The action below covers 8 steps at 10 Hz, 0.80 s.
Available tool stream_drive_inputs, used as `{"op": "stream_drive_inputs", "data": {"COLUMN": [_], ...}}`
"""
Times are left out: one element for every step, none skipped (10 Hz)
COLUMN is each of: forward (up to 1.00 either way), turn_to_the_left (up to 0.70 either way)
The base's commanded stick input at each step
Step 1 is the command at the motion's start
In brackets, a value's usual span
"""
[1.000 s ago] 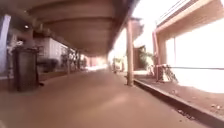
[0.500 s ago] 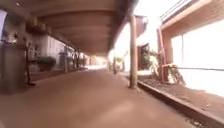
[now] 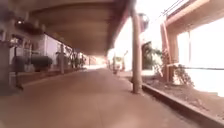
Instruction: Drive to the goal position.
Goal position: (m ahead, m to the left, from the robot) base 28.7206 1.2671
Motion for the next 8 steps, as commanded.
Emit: {"op": "stream_drive_inputs", "data": {"forward": [0.85,0.85,0.85,0.85,0.85,0.85,0.85,0.85], "turn_to_the_left": [0.0,0.0,0.0,0.0,0.0,0.0,0.0,0.0]}}
